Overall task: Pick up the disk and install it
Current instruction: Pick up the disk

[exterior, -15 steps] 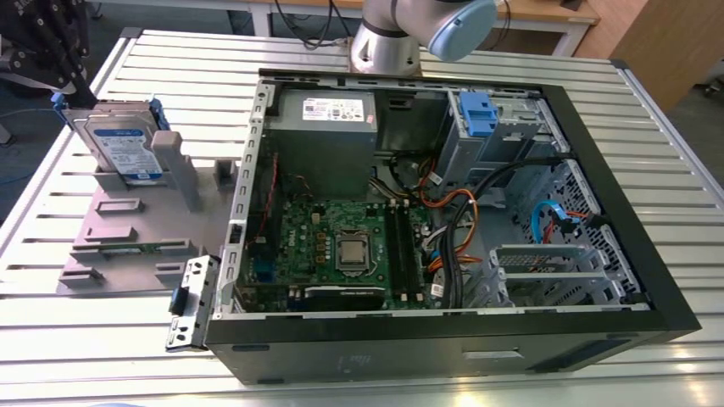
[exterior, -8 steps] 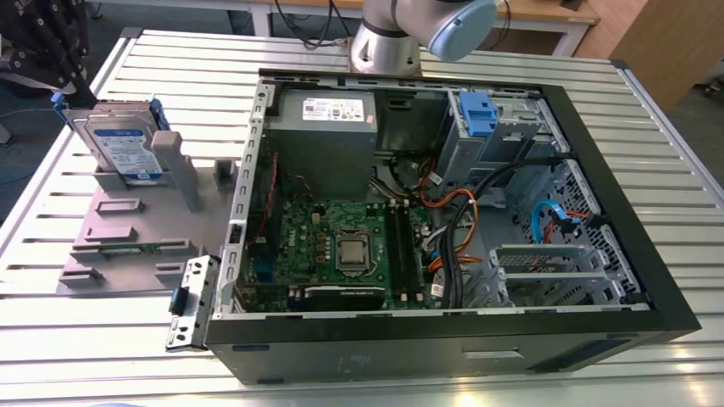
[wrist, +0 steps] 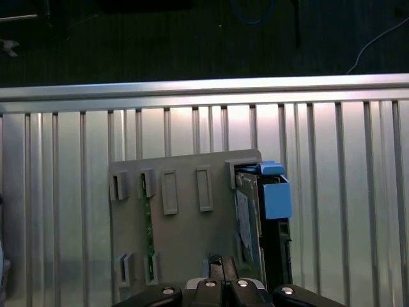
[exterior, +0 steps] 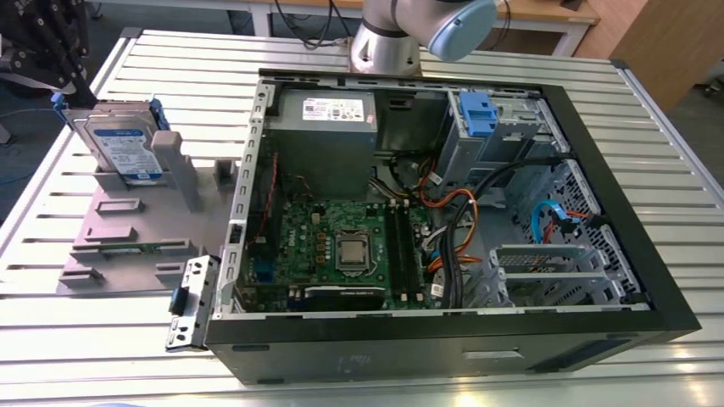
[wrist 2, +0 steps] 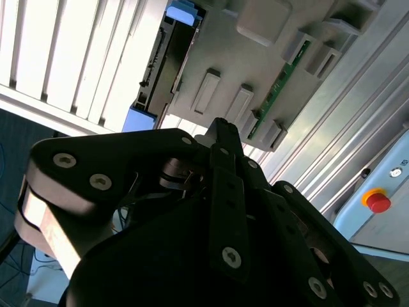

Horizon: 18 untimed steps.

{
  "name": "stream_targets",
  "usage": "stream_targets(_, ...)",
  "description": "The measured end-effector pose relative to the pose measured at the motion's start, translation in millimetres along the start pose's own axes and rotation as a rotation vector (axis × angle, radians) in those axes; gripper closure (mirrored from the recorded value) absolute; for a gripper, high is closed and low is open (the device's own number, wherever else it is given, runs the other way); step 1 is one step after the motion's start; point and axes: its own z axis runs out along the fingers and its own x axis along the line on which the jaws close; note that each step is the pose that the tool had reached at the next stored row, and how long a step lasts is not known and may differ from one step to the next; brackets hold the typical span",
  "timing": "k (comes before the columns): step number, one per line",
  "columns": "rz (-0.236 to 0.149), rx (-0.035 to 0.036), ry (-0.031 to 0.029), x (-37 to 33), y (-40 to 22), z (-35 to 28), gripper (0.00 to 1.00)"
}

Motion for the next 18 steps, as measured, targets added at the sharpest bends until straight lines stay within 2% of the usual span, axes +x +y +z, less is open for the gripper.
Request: stream_targets(18, -0.010, 0.0001, 0.0002, 0.0, 0.0, 0.0, 0.89)
